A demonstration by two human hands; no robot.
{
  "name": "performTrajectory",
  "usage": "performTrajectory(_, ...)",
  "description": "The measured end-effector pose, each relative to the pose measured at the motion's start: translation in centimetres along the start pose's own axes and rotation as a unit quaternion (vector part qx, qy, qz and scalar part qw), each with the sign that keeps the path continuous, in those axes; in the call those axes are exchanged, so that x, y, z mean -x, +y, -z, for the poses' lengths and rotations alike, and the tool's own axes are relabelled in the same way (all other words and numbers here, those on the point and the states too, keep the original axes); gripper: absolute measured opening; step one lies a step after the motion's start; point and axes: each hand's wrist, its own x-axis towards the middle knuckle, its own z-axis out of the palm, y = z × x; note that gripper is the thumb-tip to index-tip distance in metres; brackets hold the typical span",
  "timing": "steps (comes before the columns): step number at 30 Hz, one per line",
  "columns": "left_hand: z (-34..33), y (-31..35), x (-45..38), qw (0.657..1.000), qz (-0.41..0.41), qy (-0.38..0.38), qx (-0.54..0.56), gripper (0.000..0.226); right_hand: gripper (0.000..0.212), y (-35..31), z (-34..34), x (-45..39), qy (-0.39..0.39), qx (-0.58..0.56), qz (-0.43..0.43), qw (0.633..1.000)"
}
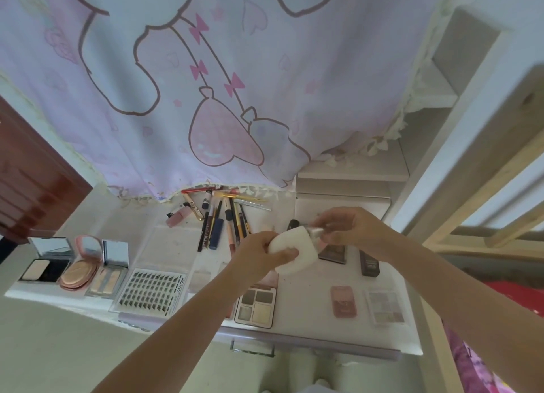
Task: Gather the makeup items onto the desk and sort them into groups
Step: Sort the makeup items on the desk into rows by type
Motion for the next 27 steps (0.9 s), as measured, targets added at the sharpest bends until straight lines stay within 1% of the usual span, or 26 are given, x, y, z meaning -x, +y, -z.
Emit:
performTrajectory(3,0.0,-0.2,0.1,0.993,0.055,-0.030,0.102,0.005,0.040,0.1,-0.2,0.3,0.009,-0.027,0.023,0.999)
performTrajectory(5,0.0,-0.3,0.2,0.985,0.077,-0.042,0.146,0.008,0.041,0.3,-0.4,0.1,0.023,-0.114,0.020,0.993)
performTrajectory(6,-0.1,-0.3,0.2,0.984,0.079,-0.043,0.151,0.010,0.036,0.4,-0.5,-0.1,0.036,-0.169,0.005,0.985)
performTrajectory(7,-0.1,-0.4,0.1,0.984,0.078,-0.043,0.151,0.010,0.026,0.4,-0.7,-0.3,0.054,-0.209,-0.022,0.976)
performTrajectory(8,-0.1,-0.5,0.1,0.985,0.075,-0.042,0.149,0.009,0.015,0.4,-0.8,-0.6,0.068,-0.214,-0.062,0.973)
performTrajectory(9,-0.2,-0.5,0.1,0.986,0.073,-0.041,0.147,0.009,0.009,0.4,-1.0,-0.8,0.073,-0.184,-0.112,0.974)
performTrajectory(10,-0.2,-0.6,0.1,0.986,0.073,-0.040,0.146,0.008,0.013,0.7,-1.1,-0.9,0.062,-0.128,-0.159,0.977)
performTrajectory(11,-0.3,-0.8,0.1,0.986,0.073,-0.039,0.143,0.009,0.018,1.0,-1.2,-0.9,0.042,-0.075,-0.184,0.979)
performTrajectory(12,-0.3,-1.0,0.1,0.987,0.074,-0.040,0.139,0.010,0.016,1.2,-1.3,-0.9,0.027,-0.039,-0.179,0.983)
performTrajectory(14,-0.5,-1.6,0.1,0.985,0.086,-0.044,0.145,0.010,0.007,1.8,-1.1,-0.7,0.016,-0.022,-0.138,0.990)
performTrajectory(16,-0.7,-2.2,0.3,0.976,0.105,-0.056,0.183,0.004,0.017,2.4,-0.8,-0.4,0.002,-0.029,-0.113,0.993)
performTrajectory(17,-1.0,-2.6,0.4,0.972,0.112,-0.063,0.197,0.002,0.021,2.5,-0.8,-0.3,-0.005,-0.034,-0.115,0.993)
performTrajectory(19,-1.7,-3.6,0.8,0.965,0.132,-0.067,0.217,0.003,0.022,3.4,-1.1,-0.3,-0.013,-0.036,-0.145,0.989)
performTrajectory(22,-3.5,-5.7,1.4,0.955,0.174,-0.038,0.236,0.012,0.024,5.3,-1.9,-0.3,-0.029,-0.011,-0.194,0.980)
performTrajectory(25,-5.8,-7.7,2.0,0.946,0.213,-0.027,0.241,0.023,0.028,7.3,-2.6,-0.5,-0.050,0.056,-0.236,0.969)
performTrajectory(27,-7.3,-8.8,2.5,0.938,0.241,-0.019,0.247,0.035,0.030,8.6,-2.8,-1.0,-0.076,0.109,-0.254,0.958)
